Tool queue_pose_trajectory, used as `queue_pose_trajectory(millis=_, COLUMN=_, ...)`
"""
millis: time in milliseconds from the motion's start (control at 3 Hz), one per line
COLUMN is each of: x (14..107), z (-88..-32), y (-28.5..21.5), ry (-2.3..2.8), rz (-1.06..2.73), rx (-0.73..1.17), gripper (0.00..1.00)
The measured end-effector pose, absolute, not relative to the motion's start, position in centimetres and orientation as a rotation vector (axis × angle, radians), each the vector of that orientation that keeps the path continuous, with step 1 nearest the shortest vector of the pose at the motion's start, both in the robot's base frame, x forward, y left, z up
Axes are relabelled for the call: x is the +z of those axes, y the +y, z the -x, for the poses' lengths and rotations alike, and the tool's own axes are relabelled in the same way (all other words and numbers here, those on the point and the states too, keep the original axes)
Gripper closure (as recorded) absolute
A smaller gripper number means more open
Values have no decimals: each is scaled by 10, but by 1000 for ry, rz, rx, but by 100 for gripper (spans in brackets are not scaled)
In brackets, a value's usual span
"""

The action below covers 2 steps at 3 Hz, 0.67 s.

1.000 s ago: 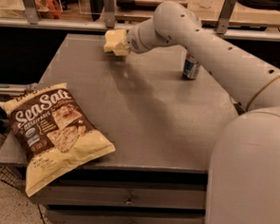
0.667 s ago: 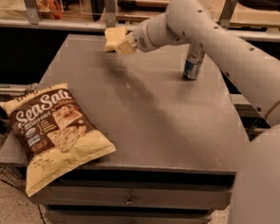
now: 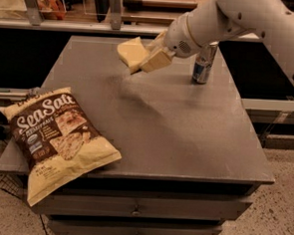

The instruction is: Move sponge near brown chip bag

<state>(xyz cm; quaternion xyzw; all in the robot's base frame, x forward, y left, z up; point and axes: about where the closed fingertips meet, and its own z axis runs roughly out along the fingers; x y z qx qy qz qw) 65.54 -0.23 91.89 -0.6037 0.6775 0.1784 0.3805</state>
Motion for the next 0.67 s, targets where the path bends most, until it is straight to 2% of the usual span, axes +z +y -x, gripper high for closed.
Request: queue_pose_trajectory(millis=667, x=891, z=-584, y=-50, ry=1714, rz=1853, rx=404, gripper=100)
